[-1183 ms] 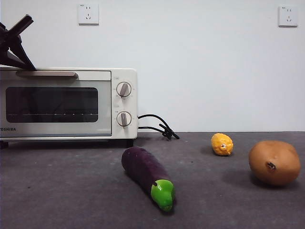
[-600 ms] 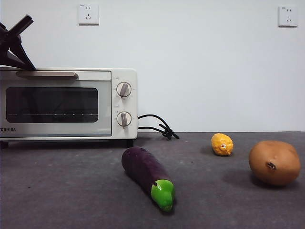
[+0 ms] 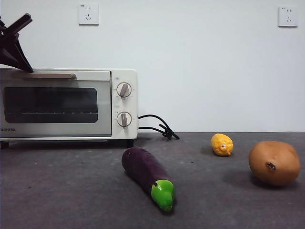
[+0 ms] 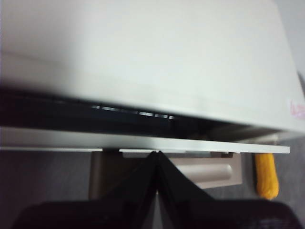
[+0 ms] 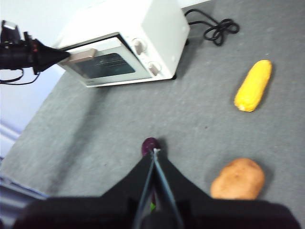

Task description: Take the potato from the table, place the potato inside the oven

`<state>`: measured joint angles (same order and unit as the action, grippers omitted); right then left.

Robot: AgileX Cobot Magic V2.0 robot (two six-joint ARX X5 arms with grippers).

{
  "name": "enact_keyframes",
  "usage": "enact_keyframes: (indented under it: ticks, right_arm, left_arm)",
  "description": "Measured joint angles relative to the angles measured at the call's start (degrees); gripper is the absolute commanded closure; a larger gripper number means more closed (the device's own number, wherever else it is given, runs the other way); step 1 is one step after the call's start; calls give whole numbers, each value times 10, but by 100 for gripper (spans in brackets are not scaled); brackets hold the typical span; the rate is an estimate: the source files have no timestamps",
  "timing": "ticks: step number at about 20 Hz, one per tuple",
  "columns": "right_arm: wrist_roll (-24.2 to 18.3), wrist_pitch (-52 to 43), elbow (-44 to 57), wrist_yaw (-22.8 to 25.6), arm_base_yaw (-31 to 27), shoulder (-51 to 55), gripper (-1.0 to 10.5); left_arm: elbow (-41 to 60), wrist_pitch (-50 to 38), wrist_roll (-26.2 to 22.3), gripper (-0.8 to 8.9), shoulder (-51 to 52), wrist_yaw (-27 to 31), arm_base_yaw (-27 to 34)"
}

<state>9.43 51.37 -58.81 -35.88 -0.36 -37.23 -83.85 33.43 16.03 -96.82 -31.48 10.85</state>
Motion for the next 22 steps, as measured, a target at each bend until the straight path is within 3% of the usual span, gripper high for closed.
enact_keyframes:
  ticks: [8, 15, 22]
  right_arm:
    - [0, 19, 0, -21, 0, 7, 945]
    - [-15, 63, 0, -21, 0, 23, 945]
    - [-30, 85, 0, -21, 0, 31, 945]
  left_arm:
    - [-2, 81, -62, 819, 8, 10, -2]
    - [0, 169, -127, 819, 17, 90, -28]
    - [11, 229, -141, 819, 15, 172, -61]
